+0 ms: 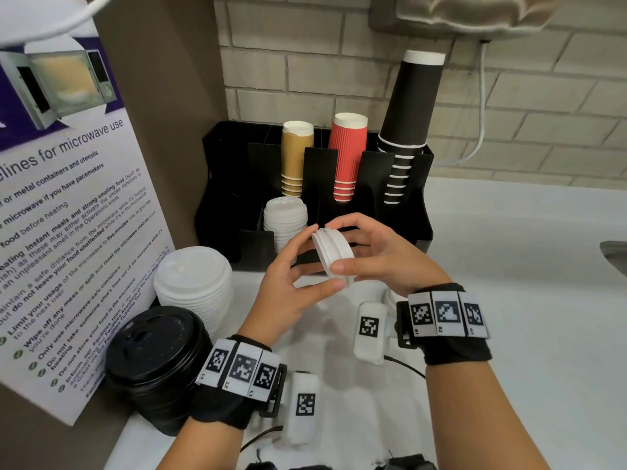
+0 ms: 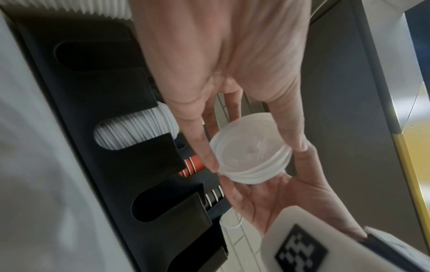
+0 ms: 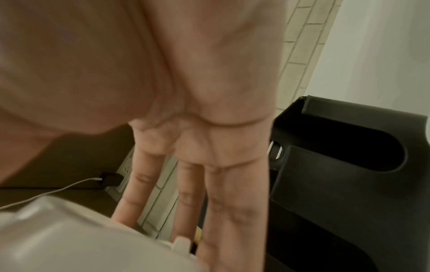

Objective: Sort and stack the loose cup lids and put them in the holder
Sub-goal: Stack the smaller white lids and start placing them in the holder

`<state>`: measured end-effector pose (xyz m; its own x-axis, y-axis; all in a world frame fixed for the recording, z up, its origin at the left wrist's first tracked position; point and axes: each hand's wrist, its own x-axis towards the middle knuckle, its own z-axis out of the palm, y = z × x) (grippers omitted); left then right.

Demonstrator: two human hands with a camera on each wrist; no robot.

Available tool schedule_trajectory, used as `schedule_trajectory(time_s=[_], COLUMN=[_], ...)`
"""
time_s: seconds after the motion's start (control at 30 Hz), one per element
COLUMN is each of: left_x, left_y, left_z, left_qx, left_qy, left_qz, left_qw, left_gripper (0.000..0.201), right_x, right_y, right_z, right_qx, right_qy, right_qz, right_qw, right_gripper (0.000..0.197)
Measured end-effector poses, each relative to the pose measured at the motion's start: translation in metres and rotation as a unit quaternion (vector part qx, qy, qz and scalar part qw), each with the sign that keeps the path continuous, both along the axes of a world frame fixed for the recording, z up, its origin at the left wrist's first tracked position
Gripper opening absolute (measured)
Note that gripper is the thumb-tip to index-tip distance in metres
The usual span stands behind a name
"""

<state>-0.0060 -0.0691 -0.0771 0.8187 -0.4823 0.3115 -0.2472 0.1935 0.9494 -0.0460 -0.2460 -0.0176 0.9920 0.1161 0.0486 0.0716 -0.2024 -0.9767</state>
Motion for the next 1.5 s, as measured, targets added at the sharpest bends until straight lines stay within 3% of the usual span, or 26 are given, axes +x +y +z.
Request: schedule_trajectory(time_s=[0.27, 0.63, 1.03, 1.4, 1.5], left_x=[0.0, -0.002, -0.003, -0.001, 0.001], left_y=[0.001, 0.0, -0.002, -0.003, -0.004], left_z=[-0.001, 0.001, 0.001, -0.001, -0.005], left_qx=[-0.022, -0.028, -0.01, -0.02, 0.004], left_qy=[0.007, -0.014, 0.004, 0.012, 0.045], left_qz=[-0.005, 0.032, -0.002, 0.034, 0.102], left_qw=[1.0, 0.999, 1.0, 0.999, 0.994], left_gripper=[0.077, 0.07, 0.083, 0.089, 0.087], right_x=[0.0, 0.0, -0.001, 0.008, 0.03], right_y=[-0.002, 0.002, 0.001, 0.007, 0.008], right_z=[-0.004, -0.001, -0.003, 0.006, 0.018], right_qx=[0.052, -0.005, 0.017, -0.027, -0.069], right_qy=[-0.001, -0.044, -0.025, -0.013, -0.036], right_qz=[0.007, -0.015, -0.006, -0.007, -0.034], right_qw=[0.999, 0.999, 1.0, 1.0, 0.996], right_gripper=[0.056, 0.057, 0.054, 0.055, 0.056])
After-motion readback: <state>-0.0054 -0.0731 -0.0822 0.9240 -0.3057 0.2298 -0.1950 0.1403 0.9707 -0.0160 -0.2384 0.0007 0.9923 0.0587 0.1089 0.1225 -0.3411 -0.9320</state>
